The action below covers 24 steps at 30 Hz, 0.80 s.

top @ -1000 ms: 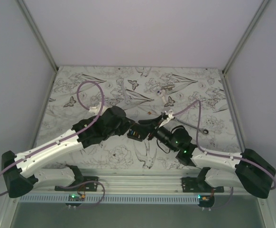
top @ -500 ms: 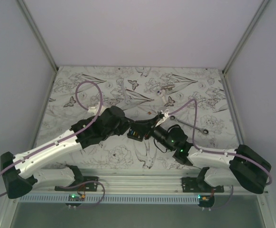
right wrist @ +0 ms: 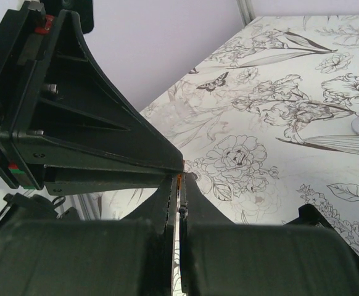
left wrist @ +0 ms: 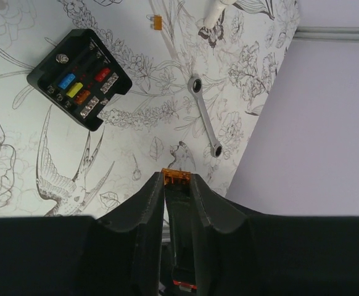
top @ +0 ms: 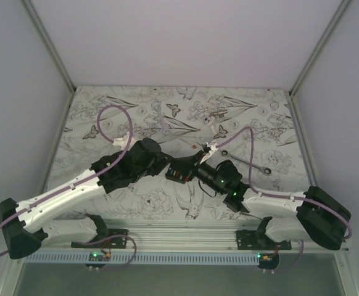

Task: Snap on the fuse box
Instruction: Pick up the fuse from the center of the board.

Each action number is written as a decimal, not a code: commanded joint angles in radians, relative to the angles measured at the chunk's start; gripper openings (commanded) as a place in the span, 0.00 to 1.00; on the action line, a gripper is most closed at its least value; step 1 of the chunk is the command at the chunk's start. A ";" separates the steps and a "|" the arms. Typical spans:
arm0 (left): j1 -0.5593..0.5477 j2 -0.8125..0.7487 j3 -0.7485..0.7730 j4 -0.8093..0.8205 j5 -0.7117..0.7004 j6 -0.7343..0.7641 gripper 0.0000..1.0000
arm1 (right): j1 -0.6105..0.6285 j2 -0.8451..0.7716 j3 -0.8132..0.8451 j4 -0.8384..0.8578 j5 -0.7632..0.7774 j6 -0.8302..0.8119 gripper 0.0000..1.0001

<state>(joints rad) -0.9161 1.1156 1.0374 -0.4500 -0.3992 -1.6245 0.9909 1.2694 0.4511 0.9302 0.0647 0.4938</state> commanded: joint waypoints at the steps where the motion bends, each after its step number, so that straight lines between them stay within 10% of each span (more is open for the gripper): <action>1: 0.009 -0.039 -0.007 -0.009 -0.006 0.126 0.29 | -0.039 -0.031 0.039 -0.044 -0.083 -0.008 0.00; 12: 0.136 -0.124 0.007 0.088 0.251 0.957 0.50 | -0.266 -0.122 0.071 -0.194 -0.539 0.029 0.00; 24: 0.151 -0.147 -0.058 0.315 0.676 1.309 0.53 | -0.346 -0.142 0.160 -0.280 -0.896 0.036 0.00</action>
<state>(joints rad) -0.7719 0.9852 1.0050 -0.2375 0.1066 -0.4709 0.6621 1.1393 0.5648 0.6727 -0.6754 0.5133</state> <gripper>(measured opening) 0.547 0.009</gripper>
